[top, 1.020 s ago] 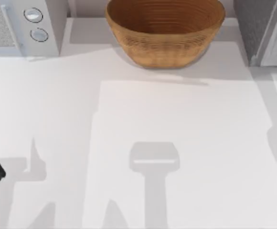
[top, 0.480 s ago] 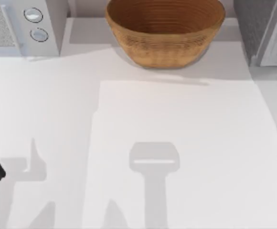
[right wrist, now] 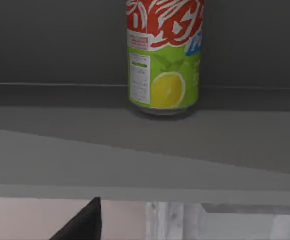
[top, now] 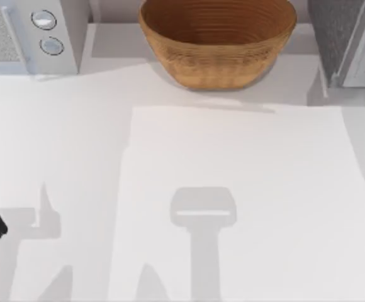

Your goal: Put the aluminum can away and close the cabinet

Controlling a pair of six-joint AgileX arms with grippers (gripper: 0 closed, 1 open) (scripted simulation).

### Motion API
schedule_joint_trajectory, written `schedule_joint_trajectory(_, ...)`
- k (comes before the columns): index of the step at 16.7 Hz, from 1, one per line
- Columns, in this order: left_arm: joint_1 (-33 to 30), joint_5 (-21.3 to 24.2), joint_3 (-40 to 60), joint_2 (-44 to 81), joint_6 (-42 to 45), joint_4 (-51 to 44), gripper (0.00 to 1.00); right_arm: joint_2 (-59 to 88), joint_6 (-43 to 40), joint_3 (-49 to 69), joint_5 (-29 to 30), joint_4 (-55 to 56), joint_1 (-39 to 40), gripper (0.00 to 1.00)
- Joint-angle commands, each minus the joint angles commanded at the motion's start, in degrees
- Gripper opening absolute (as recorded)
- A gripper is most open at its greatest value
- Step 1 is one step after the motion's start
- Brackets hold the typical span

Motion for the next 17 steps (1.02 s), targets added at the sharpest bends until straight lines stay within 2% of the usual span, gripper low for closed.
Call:
schedule_joint_trajectory(10, 0.0, 0.0, 0.0, 0.0, 0.0, 0.0, 1.0, -44.4, -0.4, -58.8, -2.5, 14.4, -2.1, 1.0)
schedule_joint_trajectory(14, 0.0, 0.0, 0.0, 0.0, 0.0, 0.0, 1.0, -56.4, -0.5, -74.7, -3.1, 18.4, -2.6, 1.0)
schedule_joint_trajectory(17, 0.0, 0.0, 0.0, 0.0, 0.0, 0.0, 1.0, -61.7, -0.5, -81.7, -3.4, 20.1, -2.9, 1.0)
